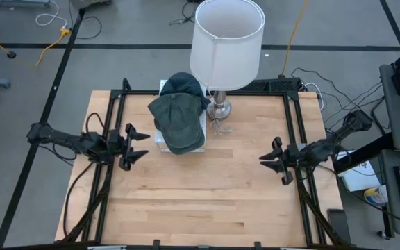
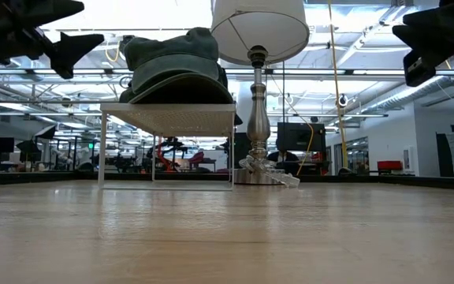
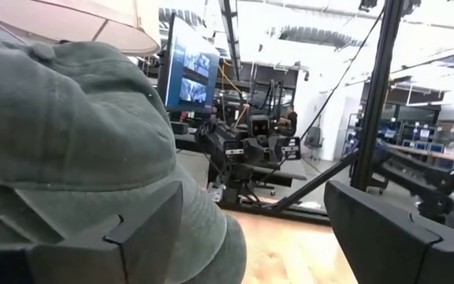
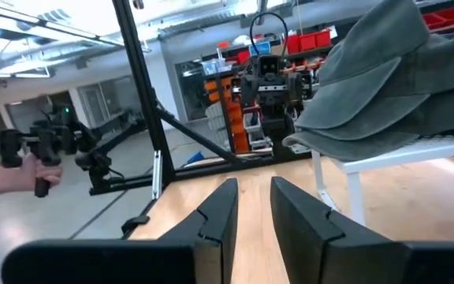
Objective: Pick & Place hat
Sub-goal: Return to Home Position
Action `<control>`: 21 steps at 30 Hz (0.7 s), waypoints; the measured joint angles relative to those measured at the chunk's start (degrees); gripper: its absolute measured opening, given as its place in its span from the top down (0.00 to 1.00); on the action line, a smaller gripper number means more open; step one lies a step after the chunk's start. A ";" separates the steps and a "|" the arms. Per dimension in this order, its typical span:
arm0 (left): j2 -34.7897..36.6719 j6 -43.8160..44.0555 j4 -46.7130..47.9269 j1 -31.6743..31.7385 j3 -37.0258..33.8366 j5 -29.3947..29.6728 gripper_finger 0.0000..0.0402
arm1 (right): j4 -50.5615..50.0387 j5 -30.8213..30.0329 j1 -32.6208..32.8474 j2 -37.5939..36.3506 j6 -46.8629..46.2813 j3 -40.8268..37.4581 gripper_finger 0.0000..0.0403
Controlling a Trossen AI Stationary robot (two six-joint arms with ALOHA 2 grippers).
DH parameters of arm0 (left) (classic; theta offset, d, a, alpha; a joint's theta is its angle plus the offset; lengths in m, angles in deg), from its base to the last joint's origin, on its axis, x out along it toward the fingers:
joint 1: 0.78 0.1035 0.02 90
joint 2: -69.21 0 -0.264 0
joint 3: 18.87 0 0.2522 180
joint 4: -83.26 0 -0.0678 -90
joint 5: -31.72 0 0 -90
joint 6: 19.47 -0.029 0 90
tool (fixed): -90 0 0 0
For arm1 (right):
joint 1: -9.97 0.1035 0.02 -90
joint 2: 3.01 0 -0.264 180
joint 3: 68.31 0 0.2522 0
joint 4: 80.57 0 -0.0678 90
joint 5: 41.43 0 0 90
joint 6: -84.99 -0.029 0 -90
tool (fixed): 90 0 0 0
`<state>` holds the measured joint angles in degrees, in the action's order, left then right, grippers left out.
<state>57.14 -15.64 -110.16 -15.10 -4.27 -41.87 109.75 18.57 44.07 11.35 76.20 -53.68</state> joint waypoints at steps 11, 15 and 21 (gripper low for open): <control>11.81 3.38 13.90 0.04 0.16 -2.40 0.20 | -14.99 -0.07 0.00 -14.38 -2.19 -0.02 0.83; 11.83 4.00 15.58 0.17 0.19 -1.71 0.23 | -18.34 -1.18 -0.01 -14.19 -3.41 1.27 0.83; 11.82 6.97 19.55 0.15 0.22 -1.36 0.25 | -24.05 -3.21 -0.01 -14.17 -6.52 3.34 0.83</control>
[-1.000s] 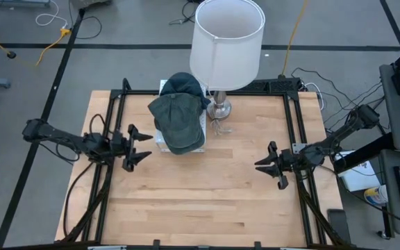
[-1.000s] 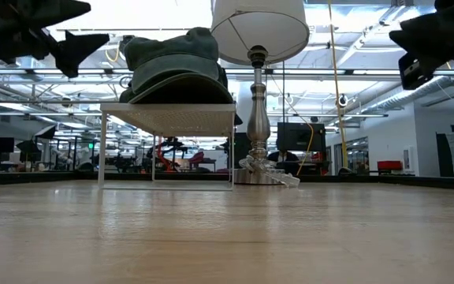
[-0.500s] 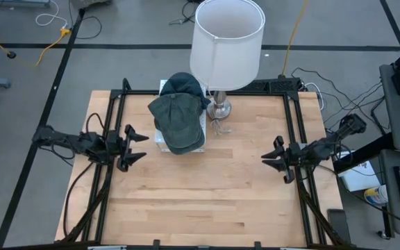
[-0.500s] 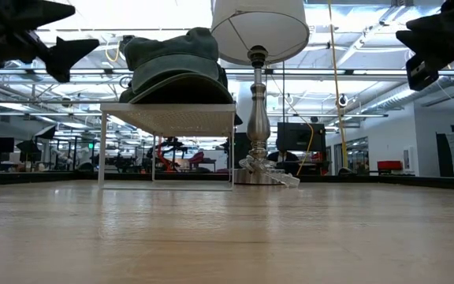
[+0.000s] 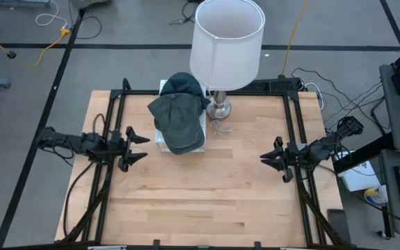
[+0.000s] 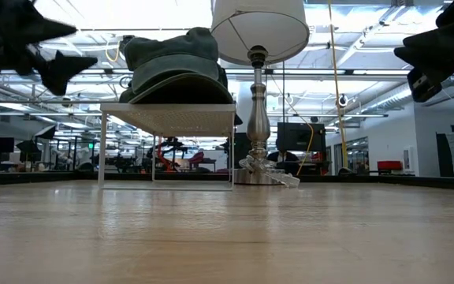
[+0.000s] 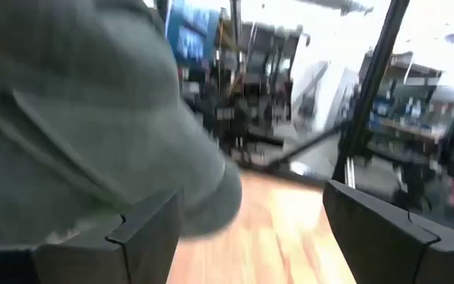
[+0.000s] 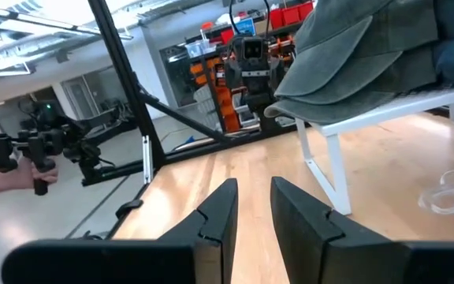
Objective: Pick & Place hat
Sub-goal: Return to Home Position
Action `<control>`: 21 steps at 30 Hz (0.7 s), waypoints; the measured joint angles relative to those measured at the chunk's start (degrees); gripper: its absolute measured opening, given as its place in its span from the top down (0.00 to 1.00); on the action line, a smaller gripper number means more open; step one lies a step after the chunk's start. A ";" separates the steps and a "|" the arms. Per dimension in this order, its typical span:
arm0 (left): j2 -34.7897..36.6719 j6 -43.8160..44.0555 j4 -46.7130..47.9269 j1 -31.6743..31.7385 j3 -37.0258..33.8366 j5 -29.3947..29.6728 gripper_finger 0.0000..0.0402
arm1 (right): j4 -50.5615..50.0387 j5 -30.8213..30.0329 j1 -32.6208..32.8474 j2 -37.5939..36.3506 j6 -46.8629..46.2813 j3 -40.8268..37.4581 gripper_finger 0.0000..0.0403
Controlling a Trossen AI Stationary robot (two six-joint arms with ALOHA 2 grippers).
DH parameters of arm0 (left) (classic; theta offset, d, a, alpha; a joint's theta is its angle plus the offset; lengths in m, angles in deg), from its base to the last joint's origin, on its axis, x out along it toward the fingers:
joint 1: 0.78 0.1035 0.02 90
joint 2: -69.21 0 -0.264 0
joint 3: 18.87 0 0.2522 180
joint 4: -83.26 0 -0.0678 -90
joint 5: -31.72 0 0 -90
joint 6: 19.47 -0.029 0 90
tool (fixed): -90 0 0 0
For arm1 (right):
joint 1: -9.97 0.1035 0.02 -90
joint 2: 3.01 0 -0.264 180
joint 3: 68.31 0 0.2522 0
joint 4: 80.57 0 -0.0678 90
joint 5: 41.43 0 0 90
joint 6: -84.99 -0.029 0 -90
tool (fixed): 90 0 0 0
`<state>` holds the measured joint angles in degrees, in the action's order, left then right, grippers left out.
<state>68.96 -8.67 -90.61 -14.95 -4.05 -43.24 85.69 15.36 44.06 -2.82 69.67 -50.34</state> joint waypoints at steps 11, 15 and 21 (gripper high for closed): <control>-0.57 7.21 3.59 0.00 0.00 -1.54 0.19 | 1.57 0.11 0.00 0.82 1.30 0.01 0.83; -0.59 7.09 3.64 0.00 0.00 -1.54 0.19 | 7.16 0.02 0.00 1.29 1.08 -0.07 0.83; -0.59 7.36 3.60 0.00 0.00 -1.54 0.22 | 11.92 0.20 0.02 1.31 1.05 -0.04 0.83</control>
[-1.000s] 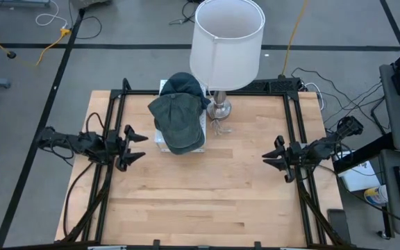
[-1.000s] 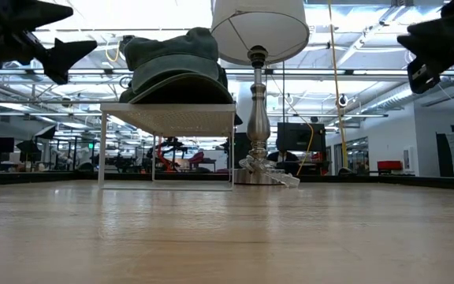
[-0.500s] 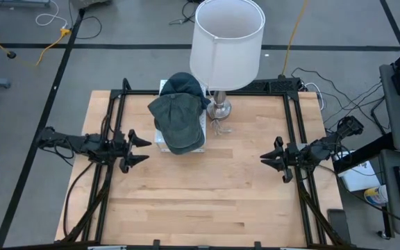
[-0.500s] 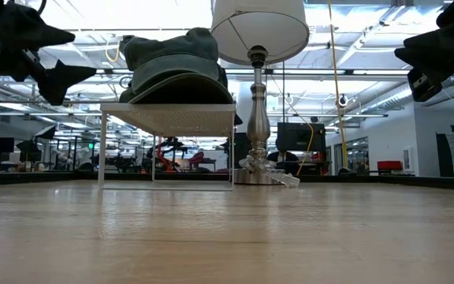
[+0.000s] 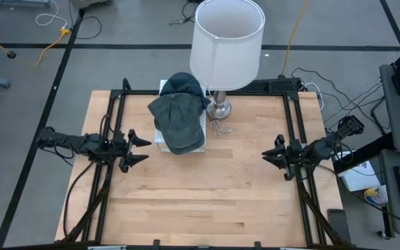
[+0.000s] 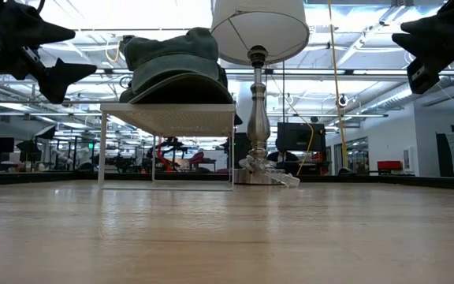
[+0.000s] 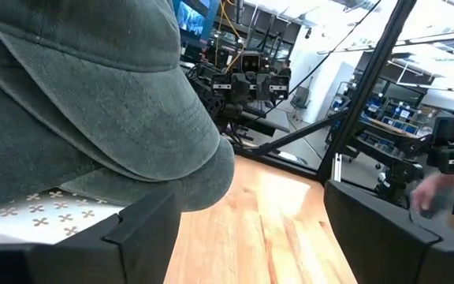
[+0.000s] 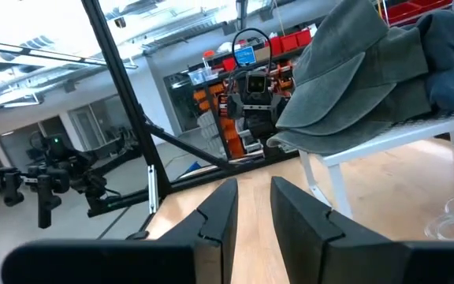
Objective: Pick & Place hat
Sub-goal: Return to Home Position
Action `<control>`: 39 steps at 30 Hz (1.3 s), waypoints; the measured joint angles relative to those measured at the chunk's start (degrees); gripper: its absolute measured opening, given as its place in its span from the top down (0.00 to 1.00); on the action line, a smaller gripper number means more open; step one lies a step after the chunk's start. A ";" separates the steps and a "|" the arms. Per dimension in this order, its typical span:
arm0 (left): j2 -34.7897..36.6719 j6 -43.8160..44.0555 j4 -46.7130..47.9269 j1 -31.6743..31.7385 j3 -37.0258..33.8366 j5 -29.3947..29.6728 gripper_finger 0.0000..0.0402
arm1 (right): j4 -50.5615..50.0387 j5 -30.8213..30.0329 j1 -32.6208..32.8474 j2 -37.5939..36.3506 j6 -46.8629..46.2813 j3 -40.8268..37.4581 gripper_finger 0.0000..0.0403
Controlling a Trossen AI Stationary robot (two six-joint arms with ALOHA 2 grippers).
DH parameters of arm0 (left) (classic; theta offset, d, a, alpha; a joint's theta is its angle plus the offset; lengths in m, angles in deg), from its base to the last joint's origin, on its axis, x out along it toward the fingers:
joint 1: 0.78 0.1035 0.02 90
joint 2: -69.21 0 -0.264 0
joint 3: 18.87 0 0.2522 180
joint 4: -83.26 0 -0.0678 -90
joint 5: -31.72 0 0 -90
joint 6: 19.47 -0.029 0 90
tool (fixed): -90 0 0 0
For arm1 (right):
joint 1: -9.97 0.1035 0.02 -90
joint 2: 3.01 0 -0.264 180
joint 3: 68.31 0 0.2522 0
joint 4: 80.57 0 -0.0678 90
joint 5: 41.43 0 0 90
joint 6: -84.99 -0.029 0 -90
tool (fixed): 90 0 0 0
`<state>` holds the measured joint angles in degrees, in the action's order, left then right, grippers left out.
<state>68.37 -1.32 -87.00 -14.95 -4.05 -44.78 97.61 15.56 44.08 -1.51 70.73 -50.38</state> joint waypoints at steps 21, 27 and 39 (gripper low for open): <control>0.00 0.07 -0.03 0.00 0.00 -0.04 0.20 | 0.40 0.02 0.00 0.00 0.00 0.02 0.83; 0.00 0.11 -0.03 0.00 0.00 -0.04 0.23 | 0.44 0.03 -0.01 0.00 0.00 0.04 0.83; 0.00 0.11 -0.05 0.00 0.00 -0.05 0.20 | 0.46 0.04 0.00 0.00 0.00 0.07 0.83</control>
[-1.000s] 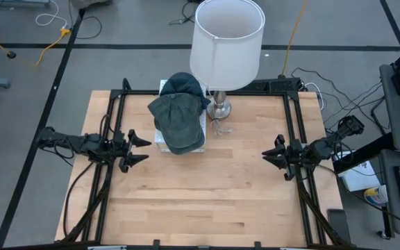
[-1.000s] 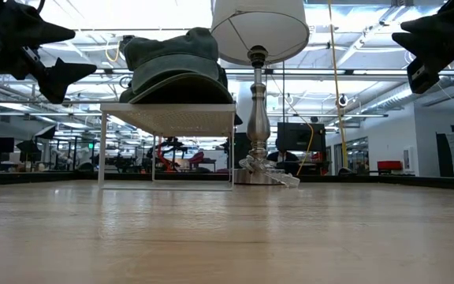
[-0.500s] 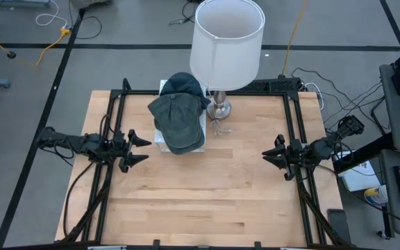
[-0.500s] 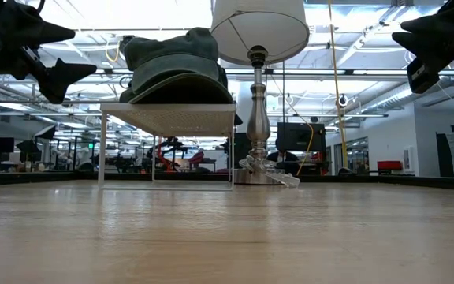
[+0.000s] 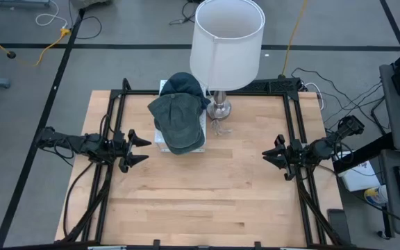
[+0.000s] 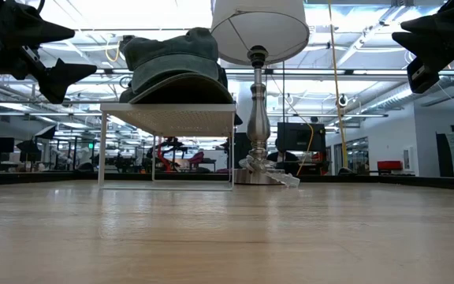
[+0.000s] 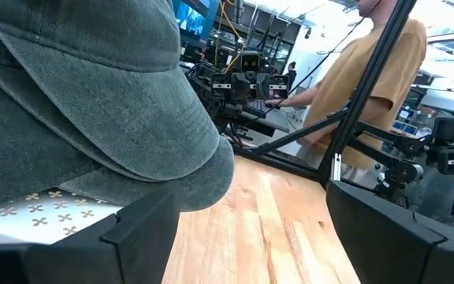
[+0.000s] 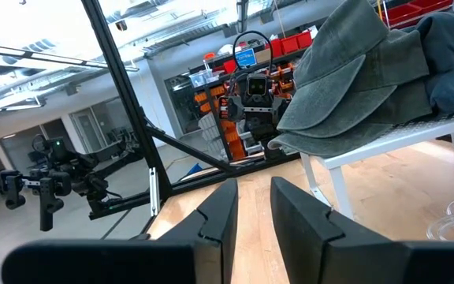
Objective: Pick & Place hat
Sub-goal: Return to Home Position
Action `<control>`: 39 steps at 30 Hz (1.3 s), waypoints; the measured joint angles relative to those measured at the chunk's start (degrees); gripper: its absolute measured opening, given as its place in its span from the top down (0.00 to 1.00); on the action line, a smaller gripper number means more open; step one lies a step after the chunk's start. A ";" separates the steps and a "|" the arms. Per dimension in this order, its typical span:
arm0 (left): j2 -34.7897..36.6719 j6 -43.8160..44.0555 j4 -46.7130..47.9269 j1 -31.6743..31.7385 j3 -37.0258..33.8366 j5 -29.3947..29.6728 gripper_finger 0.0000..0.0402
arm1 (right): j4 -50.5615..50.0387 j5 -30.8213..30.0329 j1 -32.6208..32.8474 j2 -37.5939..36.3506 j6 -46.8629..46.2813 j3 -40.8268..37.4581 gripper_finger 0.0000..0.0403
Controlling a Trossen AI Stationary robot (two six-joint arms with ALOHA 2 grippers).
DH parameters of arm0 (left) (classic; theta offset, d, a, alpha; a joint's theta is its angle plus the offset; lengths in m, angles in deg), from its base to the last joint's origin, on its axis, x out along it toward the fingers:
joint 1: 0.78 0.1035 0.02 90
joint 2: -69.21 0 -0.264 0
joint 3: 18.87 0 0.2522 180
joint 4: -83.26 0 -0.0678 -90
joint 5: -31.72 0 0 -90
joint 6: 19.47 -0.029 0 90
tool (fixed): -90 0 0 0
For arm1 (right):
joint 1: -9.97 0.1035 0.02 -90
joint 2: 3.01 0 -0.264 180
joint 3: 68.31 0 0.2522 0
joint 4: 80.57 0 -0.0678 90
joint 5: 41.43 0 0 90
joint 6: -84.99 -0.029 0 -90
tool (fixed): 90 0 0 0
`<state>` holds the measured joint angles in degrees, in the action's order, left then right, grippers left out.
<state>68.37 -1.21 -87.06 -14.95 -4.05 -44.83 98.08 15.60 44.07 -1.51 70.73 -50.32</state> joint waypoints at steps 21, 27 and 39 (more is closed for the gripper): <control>0.00 -0.02 0.00 0.00 0.00 -0.01 0.23 | 0.00 0.00 -0.01 0.02 0.00 0.00 0.83; 0.00 -0.04 0.00 0.00 0.00 0.00 0.20 | 0.00 0.01 -0.01 0.02 0.00 0.00 0.83; 0.00 -0.04 0.00 0.00 0.00 0.00 0.22 | 0.00 0.00 -0.02 0.02 0.01 0.00 0.83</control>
<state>68.37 -1.25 -87.06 -14.95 -4.05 -44.82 98.08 15.60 44.06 -1.49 70.74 -50.32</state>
